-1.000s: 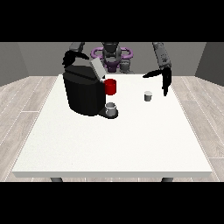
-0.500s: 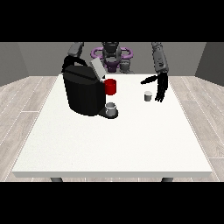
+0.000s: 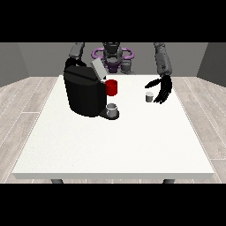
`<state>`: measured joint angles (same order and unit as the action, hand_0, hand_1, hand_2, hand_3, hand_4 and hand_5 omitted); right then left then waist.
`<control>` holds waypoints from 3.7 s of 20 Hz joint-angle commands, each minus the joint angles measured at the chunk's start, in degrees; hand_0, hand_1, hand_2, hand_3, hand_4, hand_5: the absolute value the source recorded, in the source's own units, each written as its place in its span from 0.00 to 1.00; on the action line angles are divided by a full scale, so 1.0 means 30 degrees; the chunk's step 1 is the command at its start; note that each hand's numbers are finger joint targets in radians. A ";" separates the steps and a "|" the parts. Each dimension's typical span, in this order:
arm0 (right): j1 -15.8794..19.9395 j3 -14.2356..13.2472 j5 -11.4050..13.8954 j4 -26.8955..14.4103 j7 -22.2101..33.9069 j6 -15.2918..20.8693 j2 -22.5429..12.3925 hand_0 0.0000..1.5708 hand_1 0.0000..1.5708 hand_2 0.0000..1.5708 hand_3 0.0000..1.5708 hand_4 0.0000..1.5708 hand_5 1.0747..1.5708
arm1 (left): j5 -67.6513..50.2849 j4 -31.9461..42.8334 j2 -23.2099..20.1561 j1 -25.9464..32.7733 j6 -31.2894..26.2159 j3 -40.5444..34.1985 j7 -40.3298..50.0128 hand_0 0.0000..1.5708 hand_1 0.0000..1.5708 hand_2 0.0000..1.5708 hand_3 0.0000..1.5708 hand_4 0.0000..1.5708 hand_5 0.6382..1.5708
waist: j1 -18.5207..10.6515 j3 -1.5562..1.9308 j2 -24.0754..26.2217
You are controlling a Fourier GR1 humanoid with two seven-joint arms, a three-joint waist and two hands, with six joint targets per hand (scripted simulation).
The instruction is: Insert the coffee pod into the coffee machine and close the lid
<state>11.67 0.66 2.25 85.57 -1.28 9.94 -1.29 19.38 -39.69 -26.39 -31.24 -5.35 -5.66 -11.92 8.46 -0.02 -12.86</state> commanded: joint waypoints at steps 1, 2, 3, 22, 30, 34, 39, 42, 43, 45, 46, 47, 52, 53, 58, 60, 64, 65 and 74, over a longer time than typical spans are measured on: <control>0.0608 0.0241 0.0495 -0.0180 -0.0349 0.0279 0.0138 0.00 0.00 0.00 0.00 0.25 1.00 | 0.1130 0.0928 -0.0143 -0.0986 0.1196 0.0231 -0.0613 0.36 0.36 0.44 0.26 0.00 1.00 | 0.0466 -0.0002 -0.1186; -0.1207 0.0689 0.0407 0.0656 -0.0270 -0.0143 0.0115 0.00 0.00 0.00 0.00 0.27 1.00 | 0.1223 0.1316 -0.0549 -0.0221 0.0649 0.0262 -0.0712 0.34 0.34 0.44 0.28 0.00 1.00 | 0.0798 -0.0001 0.0379; -0.0218 -0.0353 -0.0296 -0.0032 0.0212 -0.0319 -0.0297 0.00 0.00 0.00 0.00 0.25 1.00 | 0.1859 0.1168 0.0225 0.0184 0.1481 0.0845 -0.0956 0.35 0.35 0.44 0.29 0.00 1.00 | 0.0225 0.0002 0.0199; -0.1023 -0.0020 -0.0574 -0.0318 -0.0731 -0.0579 0.0227 0.00 0.00 0.00 0.00 0.33 1.00 | 0.4788 0.3676 0.0354 -0.1545 0.4888 0.1137 -0.1840 0.71 0.71 0.75 0.61 0.18 1.00 | 0.0811 0.0005 -0.0110; -0.0196 -0.0889 -0.1358 -0.1634 -0.0830 -0.0973 -0.0207 0.00 0.00 0.00 0.00 0.25 1.00 | 0.4229 0.2432 -0.0064 -0.3729 0.2652 0.0898 -0.3511 0.92 0.92 0.92 0.88 0.40 1.00 | 0.0429 0.0013 0.0456; -0.0396 -0.2174 -0.1837 -0.4425 -0.3141 -0.0833 -0.0085 0.00 0.00 0.00 0.00 0.27 1.00 | 0.4470 0.1274 0.0142 -0.4756 0.1170 0.1426 -0.2245 0.84 0.84 0.88 0.86 0.37 1.00 | -0.0432 0.0031 0.0970; 0.0991 -0.0936 -0.0869 -0.3634 -0.1131 0.0114 0.0401 0.00 0.00 0.00 0.00 0.31 1.00 | 0.4644 0.1206 0.0132 -0.5854 0.0395 0.1374 -0.2489 0.79 0.79 0.84 0.82 0.36 1.00 | -0.0039 0.0009 0.1114; 0.0384 -0.1153 -0.1391 -0.3870 -0.1164 -0.0919 -0.0303 0.00 0.00 0.00 0.00 0.30 1.00 | 0.4785 0.1038 0.0756 -0.6012 0.0505 0.1334 -0.0981 0.79 0.79 0.84 0.82 0.36 1.00 | 0.0399 0.0012 0.2017; 0.0324 0.0587 -0.1135 -0.3288 -0.1168 0.0315 0.0408 0.00 0.00 0.00 0.00 0.32 1.00 | 0.4858 0.1302 0.0724 -0.6462 0.0657 0.1248 -0.1244 0.79 0.79 0.84 0.82 0.36 1.00 | 0.0658 0.0008 0.1565; 0.0915 -0.0854 -0.0927 -0.4823 -0.1441 0.0012 0.0142 0.00 0.00 0.00 0.00 0.26 1.00 | 0.4799 0.0429 0.1607 -0.6592 -0.0074 0.1569 -0.0257 0.79 0.79 0.84 0.82 0.36 1.00 | -0.0288 0.0014 0.2188; 0.0737 -0.0618 -0.1410 -0.4061 -0.1314 -0.0824 0.0082 0.00 0.00 0.00 0.00 0.29 1.00 | 0.4871 0.0875 0.0521 -0.7962 0.0012 0.1051 0.0517 0.80 0.80 0.85 0.82 0.36 1.00 | 0.1035 0.0016 0.1792; 0.1718 -0.0943 -0.1123 -0.4154 -0.0833 -0.0209 -0.0155 0.00 0.00 0.00 0.00 0.30 1.00 | 0.4620 0.0685 0.0136 -0.8010 -0.1074 0.0998 -0.0192 0.80 0.80 0.85 0.82 0.35 1.00 | 0.0294 0.0011 0.1793; 0.1797 -0.0641 -0.1562 -0.3762 -0.1067 -0.1214 -0.0181 0.00 0.00 0.00 0.00 0.30 1.00 | 0.4617 0.0780 -0.0290 -0.9875 -0.0965 0.0328 0.0988 0.68 0.68 0.78 0.78 0.33 1.00 | 0.1609 0.0014 0.1194; 0.2115 -0.1376 -0.1858 -0.4028 -0.1103 -0.0863 -0.0330 0.00 0.00 0.00 0.00 0.32 1.00 | 0.4831 0.0377 0.0203 -0.9345 -0.0325 0.0533 0.0571 0.65 0.65 0.77 0.78 0.32 1.00 | 0.1129 0.0013 0.1149; 0.1431 0.0440 -0.1132 -0.2604 -0.0810 -0.0760 0.0222 0.00 0.00 0.00 0.00 0.33 1.00 | 0.4229 0.1458 -0.0868 -1.0742 -0.1452 -0.0596 0.1707 0.79 0.79 0.80 0.76 0.30 1.00 | 0.2414 0.0008 0.1094; 0.0681 0.0663 -0.1263 -0.2005 -0.0396 -0.1317 -0.0148 0.00 0.00 0.00 0.00 0.31 1.00 | 0.4438 0.1486 -0.0896 -1.0344 -0.1183 -0.0449 0.0931 0.82 0.82 0.85 0.81 0.31 1.00 | 0.2984 0.0006 0.1141; 0.1904 0.0209 -0.1142 -0.1380 0.0207 -0.0721 -0.0298 0.00 0.00 0.00 0.00 0.32 1.00 | 0.4778 0.1514 -0.0498 -1.0936 -0.0417 -0.0421 0.1237 0.81 0.81 0.85 0.81 0.33 1.00 | 0.3191 0.0008 0.0375; 0.2106 -0.0701 -0.1394 -0.2762 -0.1296 -0.0524 -0.0316 0.00 0.00 0.00 0.00 0.33 1.00 | 0.4933 0.0731 0.0565 -1.1096 -0.0112 0.0067 0.1491 0.82 0.82 0.85 0.80 0.33 1.00 | 0.2426 0.0018 0.0198; 0.2192 -0.0716 -0.1404 -0.2522 -0.1274 -0.0748 -0.0461 0.00 0.00 0.00 0.00 0.29 1.00 | 0.5205 0.1260 0.0516 -1.1894 -0.0781 -0.0026 0.2333 0.82 0.82 0.84 0.78 0.32 1.00 | 0.2664 0.0017 -0.0116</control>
<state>18.67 -0.35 -0.96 79.09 -2.77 8.87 -2.14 34.75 -35.82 -26.14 -66.46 -6.99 -6.08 -6.36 16.88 0.01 -13.09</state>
